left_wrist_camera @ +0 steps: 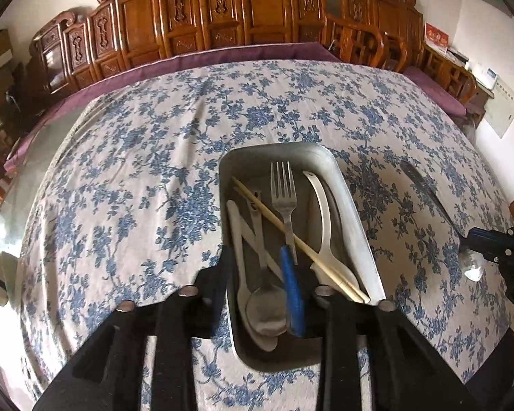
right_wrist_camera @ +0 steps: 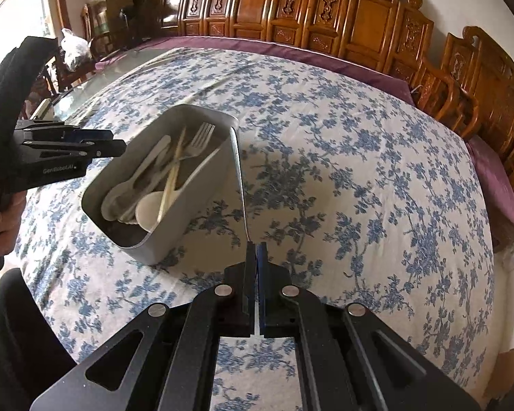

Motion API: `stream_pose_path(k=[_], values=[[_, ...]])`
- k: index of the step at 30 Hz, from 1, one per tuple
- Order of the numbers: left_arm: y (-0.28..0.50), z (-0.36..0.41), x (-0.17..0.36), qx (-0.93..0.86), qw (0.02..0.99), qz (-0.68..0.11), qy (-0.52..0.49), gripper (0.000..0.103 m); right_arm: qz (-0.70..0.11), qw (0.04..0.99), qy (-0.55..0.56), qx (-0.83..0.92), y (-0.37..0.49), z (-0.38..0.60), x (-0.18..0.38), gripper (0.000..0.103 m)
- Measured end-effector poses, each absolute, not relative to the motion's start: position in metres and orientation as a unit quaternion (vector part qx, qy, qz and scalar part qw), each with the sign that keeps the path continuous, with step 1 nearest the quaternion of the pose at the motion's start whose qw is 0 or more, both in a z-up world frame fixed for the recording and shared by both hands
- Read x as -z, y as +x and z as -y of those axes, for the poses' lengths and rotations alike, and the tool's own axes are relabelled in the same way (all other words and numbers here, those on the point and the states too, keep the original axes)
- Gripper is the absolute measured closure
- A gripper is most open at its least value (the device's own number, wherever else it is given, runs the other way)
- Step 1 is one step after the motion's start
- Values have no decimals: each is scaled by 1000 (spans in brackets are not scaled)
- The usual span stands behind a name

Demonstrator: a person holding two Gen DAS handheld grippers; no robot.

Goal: Organize utensils
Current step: 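Carry the metal fork into the grey tray and open the left tool, then lower the metal knife into the grey tray and open the right tool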

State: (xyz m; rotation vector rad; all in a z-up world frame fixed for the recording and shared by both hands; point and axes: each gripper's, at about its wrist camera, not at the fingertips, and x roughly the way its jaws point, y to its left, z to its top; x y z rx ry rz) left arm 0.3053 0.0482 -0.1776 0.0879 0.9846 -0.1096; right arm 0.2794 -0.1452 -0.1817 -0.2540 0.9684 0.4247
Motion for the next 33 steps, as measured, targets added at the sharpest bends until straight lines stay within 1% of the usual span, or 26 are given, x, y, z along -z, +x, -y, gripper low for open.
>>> stream_pose_path(k=[1,3,4,5,7,8,9,12,26,33], values=[[303,-50,176,52,880,-470,41,65,-460,856,-123,-203,279,142,180,101],[299,-55,172,49,882,-467,36,50,-458,856,-126,-206,278,135,178,101],[298,-58,171,49,884,-465,32,47,-457,855,-128,-207,278,132,177,101],[296,-61,169,47,885,-462,30,41,-456,855,-130,-209,277,128,175,101],[294,-66,167,44,886,-460,29,39,-455,855,-132,-211,277,122,174,101],[293,-69,165,43,887,-460,27,28,-454,855,-134,-213,278,117,172,101],[292,-71,164,43,888,-457,26,20,-454,855,-135,-214,277,114,172,101],[289,-82,162,42,890,-453,19,18,-452,854,-138,-219,278,103,170,101],[281,-120,161,27,894,-448,2,17,-458,845,-141,-239,287,55,177,101],[280,-130,164,23,894,-448,-3,17,-473,839,-120,-242,302,39,187,101]])
